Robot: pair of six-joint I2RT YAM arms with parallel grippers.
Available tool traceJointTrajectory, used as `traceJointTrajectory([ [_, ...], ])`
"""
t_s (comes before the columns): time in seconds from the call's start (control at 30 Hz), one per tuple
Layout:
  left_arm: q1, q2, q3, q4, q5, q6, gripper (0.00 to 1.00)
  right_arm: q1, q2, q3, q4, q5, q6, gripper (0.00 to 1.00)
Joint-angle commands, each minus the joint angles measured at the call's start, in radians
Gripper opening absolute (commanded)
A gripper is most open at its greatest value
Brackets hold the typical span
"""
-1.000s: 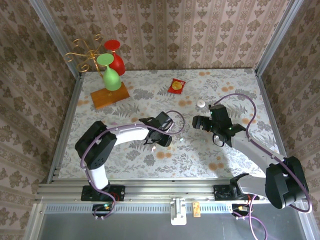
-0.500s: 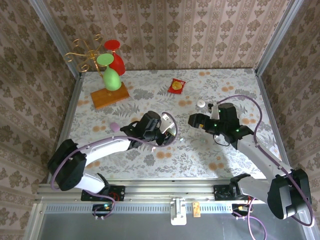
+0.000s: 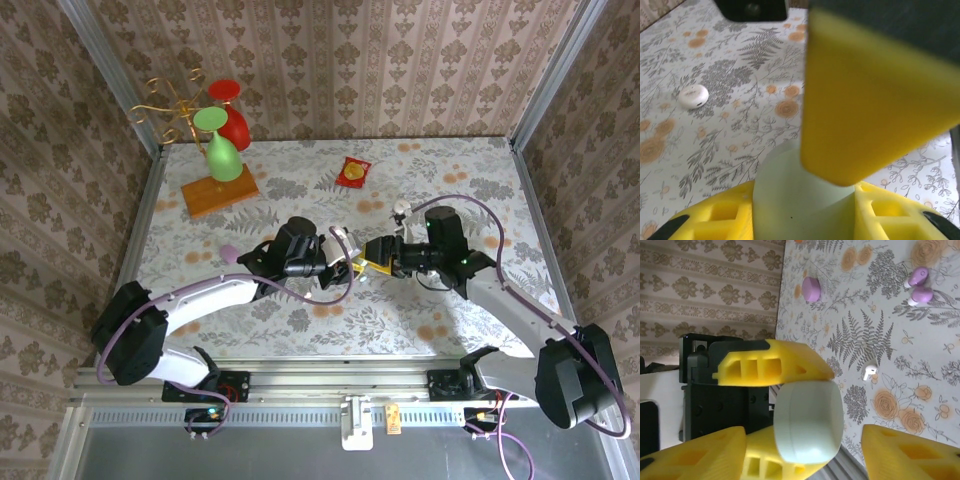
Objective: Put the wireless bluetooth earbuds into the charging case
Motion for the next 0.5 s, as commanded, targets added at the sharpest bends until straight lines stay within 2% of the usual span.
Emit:
traceJointTrajectory([
  [0.0, -0.003, -0.033, 0.01, 0.032, 0.086, 0.024, 0.29, 0.008, 0.012, 0.001, 0.044, -0.046, 0.024, 0.5],
  [0.23, -0.003, -0.033, 0.017, 0.05, 0.088, 0.008, 0.29, 0.007, 0.007, 0.007, 0.015, -0.051, 0.018, 0.27],
  [0.3, -0.003, -0.034, 0.014, 0.061, 0.074, 0.004, 0.33, 0.005, 0.0, 0.003, 0.018, -0.052, 0.03, 0.21],
  [0.33, -0.001, -0.036, 0.011, 0.07, 0.065, -0.001, 0.38, 0.005, -0.003, 0.0, 0.031, -0.055, 0.044, 0.2],
  [0.4, -0.002, -0.045, -0.011, 0.117, 0.04, -0.013, 0.59, -0.007, -0.01, -0.013, 0.083, -0.072, 0.092, 0.2],
  [0.47, 0.006, -0.061, -0.039, 0.179, 0.032, -0.034, 0.74, -0.027, -0.016, -0.031, 0.169, -0.104, 0.163, 0.19],
])
